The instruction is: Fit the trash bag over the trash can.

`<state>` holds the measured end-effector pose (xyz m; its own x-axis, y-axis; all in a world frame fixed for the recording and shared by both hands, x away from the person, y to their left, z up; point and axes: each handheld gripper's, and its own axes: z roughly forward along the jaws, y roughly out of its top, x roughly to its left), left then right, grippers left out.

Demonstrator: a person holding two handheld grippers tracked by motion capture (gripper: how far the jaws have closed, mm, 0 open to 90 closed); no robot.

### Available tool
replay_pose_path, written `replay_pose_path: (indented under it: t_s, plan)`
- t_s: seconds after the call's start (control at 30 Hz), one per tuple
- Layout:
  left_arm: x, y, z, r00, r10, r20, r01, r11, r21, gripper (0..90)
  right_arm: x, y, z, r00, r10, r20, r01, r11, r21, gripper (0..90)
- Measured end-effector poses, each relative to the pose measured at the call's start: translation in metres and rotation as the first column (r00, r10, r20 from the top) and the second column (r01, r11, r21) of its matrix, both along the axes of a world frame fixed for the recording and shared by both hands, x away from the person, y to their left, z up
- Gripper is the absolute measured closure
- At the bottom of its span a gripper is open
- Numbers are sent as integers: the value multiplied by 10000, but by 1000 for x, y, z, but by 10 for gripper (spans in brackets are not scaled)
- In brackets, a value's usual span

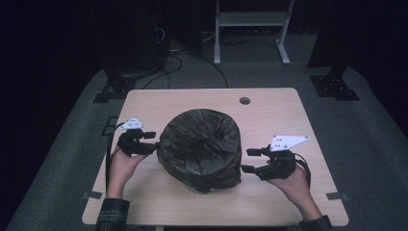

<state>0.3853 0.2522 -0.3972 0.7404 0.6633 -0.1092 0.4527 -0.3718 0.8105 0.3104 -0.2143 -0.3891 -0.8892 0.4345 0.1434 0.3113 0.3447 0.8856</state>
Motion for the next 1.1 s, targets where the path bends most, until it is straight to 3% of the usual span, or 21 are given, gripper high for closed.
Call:
replay_pose_path:
  t_s: [0.13,0.27,0.4,0.5,0.57,0.67,0.87,1.1]
  plan:
    - [-10,4,7,9999,70,151,-71,9999,98,165,-2,-3,11,9999,-58,142,56,9999,149,158]
    - [-23,12,11,9993,156,336,-154,9999,-60,8,-4,-5,23,9992,-290,286,283,9993,239,104]
    - [-37,20,16,9979,-68,640,78,9999,-150,0,-5,-7,32,9977,-343,587,331,9992,210,102]
    - [-48,22,15,9964,-396,754,396,9992,15,0,-6,-7,41,9960,-287,846,260,9991,327,101]
    - [-57,23,11,9957,-541,757,537,9985,74,0,-5,-4,48,9960,-284,850,271,9995,159,102]
    - [-69,22,3,9953,-672,696,651,9974,317,0,-2,0,55,9972,-130,739,130,9999,0,102]
    - [-92,15,-20,9955,-806,505,767,9943,747,0,6,17,80,9948,211,994,-181,9994,-309,101]
    - [-102,3,-42,9940,-996,451,936,9884,1195,0,19,56,101,9911,885,989,-797,9928,-899,101]
